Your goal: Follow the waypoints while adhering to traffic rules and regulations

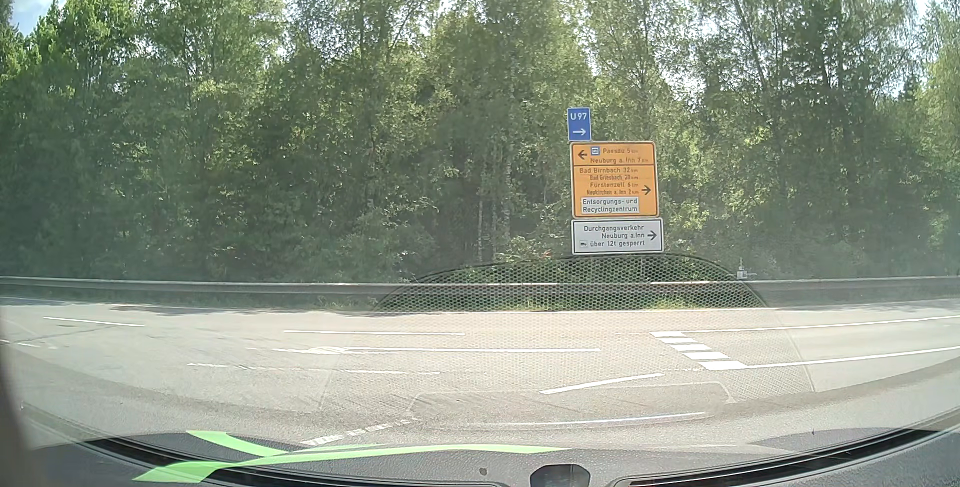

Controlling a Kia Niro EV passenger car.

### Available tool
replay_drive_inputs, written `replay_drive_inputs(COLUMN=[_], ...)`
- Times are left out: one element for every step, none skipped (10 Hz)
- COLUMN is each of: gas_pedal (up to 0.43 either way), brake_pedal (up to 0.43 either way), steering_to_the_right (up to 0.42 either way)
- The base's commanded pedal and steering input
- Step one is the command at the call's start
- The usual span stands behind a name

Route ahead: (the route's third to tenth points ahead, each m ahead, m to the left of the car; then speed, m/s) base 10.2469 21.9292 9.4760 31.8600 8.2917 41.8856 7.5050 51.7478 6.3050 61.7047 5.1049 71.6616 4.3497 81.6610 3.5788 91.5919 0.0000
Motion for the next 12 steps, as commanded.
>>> replay_drive_inputs(gas_pedal=[0.0,0.0,0.0,0.0,0.0,0.0,0.0,0.0,0.0,0.0,0.0,0.0], brake_pedal=[0.274,0.28,0.274,0.274,0.274,0.274,0.274,0.28,0.274,0.274,0.274,0.274], steering_to_the_right=[-0.063,-0.063,-0.063,-0.063,-0.063,-0.063,-0.063,-0.063,-0.063,-0.063,-0.063,-0.063])
